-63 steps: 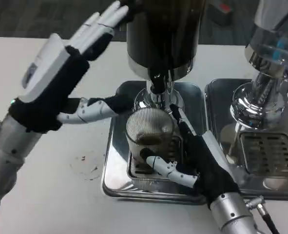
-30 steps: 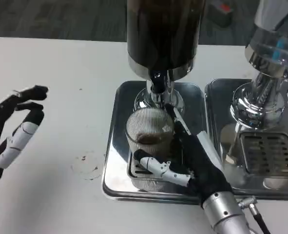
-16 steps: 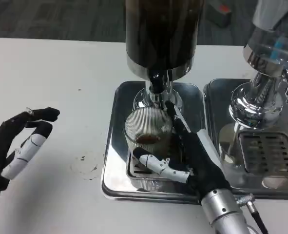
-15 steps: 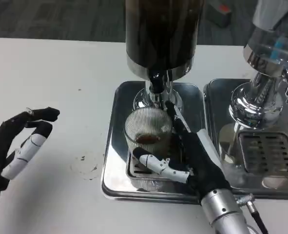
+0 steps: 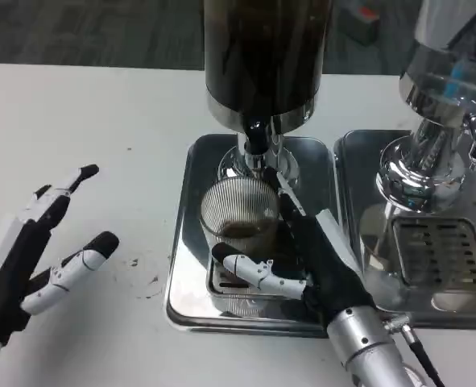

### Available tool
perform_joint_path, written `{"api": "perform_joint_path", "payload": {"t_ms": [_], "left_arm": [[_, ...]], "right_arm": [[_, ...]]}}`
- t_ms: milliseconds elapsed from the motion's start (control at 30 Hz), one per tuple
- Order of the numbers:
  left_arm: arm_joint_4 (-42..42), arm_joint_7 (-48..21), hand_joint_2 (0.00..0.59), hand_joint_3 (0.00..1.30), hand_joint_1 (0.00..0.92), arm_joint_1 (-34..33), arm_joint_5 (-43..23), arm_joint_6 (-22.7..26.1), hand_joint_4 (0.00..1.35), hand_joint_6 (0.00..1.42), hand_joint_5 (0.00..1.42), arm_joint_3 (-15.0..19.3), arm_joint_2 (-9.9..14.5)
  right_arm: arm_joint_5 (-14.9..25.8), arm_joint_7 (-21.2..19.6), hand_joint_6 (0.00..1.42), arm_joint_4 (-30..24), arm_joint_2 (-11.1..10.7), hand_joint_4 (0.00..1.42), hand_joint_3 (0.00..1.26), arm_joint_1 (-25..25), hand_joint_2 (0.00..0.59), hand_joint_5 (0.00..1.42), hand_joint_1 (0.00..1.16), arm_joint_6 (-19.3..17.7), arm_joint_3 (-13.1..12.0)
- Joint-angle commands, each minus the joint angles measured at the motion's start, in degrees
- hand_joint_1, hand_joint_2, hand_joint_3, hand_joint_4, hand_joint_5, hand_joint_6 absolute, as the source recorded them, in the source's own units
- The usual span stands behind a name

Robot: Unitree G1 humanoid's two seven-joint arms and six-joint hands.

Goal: Grasp the cup under the faucet to collect the drink, then remove the cup.

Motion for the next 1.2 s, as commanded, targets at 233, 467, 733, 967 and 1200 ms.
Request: {"api": "perform_joint_path", "payload": {"t_ms": [233,467,733,967,1200], "left_arm": [[-1.96,2.54,0.128,0.1,0.0,1.17,3.05,2.76,0.0,0.0,0.03,-2.74,1.21],[-2.63,2.82,0.127,0.13,0.0,1.77,2.53,2.95,0.0,0.0,0.02,-3.07,1.36],[-2.57,2.71,0.131,0.16,0.0,1.9,1.76,2.8,0.0,0.0,0.03,-2.96,1.34],[-2.6,2.8,0.131,0.18,0.0,1.95,1.65,2.58,0.0,0.0,0.04,-2.94,1.24],[-2.4,2.58,0.129,0.2,0.0,1.71,1.53,2.58,0.0,0.0,0.04,-3.01,1.29]], "right_arm": [[0.61,0.07,0.19,1.38,0.78,0.0,0.0,-0.25,0.186,0.09,0.86,1.57,-0.05],[1.87,0.25,0.31,2.24,1.69,0.1,0.0,-0.62,0.183,0.2,0.93,0.82,-0.59],[0.7,-1.6,0.5,2.27,1.76,0.3,0.0,-0.53,0.21,0.38,0.94,0.33,-0.25],[-0.23,-4.31,0.62,2.12,2.04,0.41,0.06,-0.2,0.225,0.49,0.97,-0.15,-0.38],[-0.77,-6.2,0.72,1.94,2.23,0.48,0.16,0.25,0.234,0.58,0.99,-1.09,-0.52]]}}
